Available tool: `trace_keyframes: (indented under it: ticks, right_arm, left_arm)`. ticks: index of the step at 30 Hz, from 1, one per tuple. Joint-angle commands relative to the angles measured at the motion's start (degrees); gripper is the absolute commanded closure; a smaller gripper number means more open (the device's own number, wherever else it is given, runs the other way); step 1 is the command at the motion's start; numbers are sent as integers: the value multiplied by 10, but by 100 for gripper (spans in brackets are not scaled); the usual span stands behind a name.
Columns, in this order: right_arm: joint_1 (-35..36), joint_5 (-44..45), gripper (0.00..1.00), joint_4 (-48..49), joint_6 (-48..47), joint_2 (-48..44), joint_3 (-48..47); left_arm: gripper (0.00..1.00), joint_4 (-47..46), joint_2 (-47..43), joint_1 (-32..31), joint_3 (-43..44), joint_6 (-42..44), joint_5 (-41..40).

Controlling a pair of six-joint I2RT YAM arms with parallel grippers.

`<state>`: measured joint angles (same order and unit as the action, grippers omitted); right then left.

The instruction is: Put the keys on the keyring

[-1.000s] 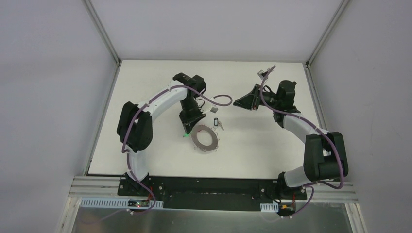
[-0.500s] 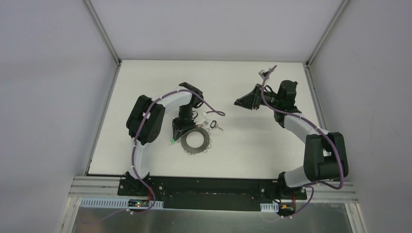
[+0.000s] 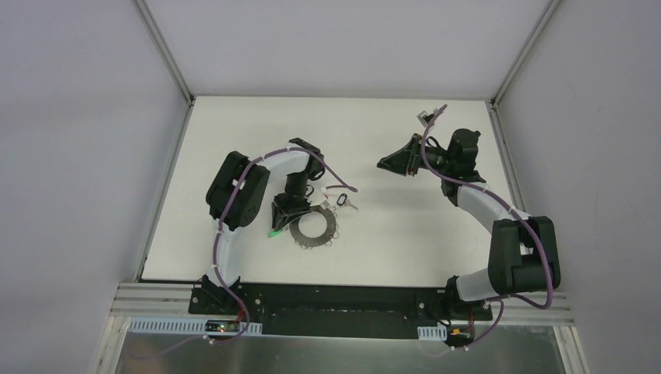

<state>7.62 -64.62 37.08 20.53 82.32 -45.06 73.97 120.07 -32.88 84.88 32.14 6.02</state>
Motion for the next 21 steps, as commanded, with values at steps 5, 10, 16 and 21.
trace_keyframes:
  ticks: [5,10,16,21]
  right_arm:
    - [-5,-4,62,29,6,-27,6]
    - [-5,-3,62,29,6,-28,5]
    - [-12,-2,61,28,3,-34,5]
    - [-21,-2,59,23,-6,-42,2]
  left_arm:
    - [67,14,-55,5,-32,-41,-33]
    - [60,12,-98,4,-38,-50,-37]
    - [45,3,-152,5,-20,-62,-34]
    - [38,-15,-178,8,-12,-67,-39]
